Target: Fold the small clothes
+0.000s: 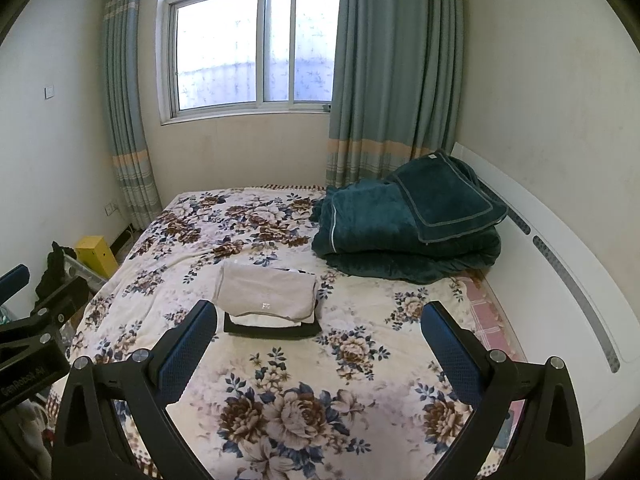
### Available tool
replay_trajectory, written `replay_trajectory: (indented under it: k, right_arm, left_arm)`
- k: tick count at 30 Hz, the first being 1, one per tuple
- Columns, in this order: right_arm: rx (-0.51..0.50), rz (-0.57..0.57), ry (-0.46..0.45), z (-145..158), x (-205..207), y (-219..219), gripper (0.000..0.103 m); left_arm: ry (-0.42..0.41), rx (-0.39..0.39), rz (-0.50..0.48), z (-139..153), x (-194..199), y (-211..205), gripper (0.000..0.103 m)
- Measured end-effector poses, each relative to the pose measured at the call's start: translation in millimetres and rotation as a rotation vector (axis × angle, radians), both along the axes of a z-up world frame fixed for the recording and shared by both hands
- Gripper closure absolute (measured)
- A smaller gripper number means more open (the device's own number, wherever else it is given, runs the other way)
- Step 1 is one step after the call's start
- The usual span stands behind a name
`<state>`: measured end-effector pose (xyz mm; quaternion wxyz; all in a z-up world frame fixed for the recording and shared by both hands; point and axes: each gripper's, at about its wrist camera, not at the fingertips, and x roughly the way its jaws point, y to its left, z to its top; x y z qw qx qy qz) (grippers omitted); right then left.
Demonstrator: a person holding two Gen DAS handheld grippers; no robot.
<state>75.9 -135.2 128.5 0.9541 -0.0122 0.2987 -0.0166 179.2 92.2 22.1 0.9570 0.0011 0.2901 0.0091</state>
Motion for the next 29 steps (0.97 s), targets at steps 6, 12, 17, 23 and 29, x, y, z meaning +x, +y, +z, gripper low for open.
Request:
replay_trajectory:
  k: [6, 12, 17, 23, 29]
  right_arm:
    - [0.003, 0.000, -0.001, 0.2, 0.6, 0.0, 0.000]
    - [0.003, 0.001, -0.001, 0.6, 1.1, -0.1, 0.000]
    - [0.004, 0.002, -0.002, 0.7, 1.2, -0.1, 0.000]
    - [0.006, 0.003, -0.003, 1.8, 2.8, -0.5, 0.000]
    - [0.006, 0.005, -0.003, 2.8, 3.8, -0.8, 0.000]
  left_arm:
    - [-0.005, -0.001, 0.003, 0.5, -1.9, 1.6, 0.000]
    - [-0.005, -0.001, 0.003, 0.1, -2.1, 1.2, 0.000]
    - [-0.004, -0.003, -0.001, 0.7, -1.6, 2.6, 0.000]
    - [-0.006, -0.003, 0.001, 0.5, -2.2, 1.7, 0.000]
    - [-0.018, 0.002, -0.004, 3.5, -1.8, 6.0, 0.000]
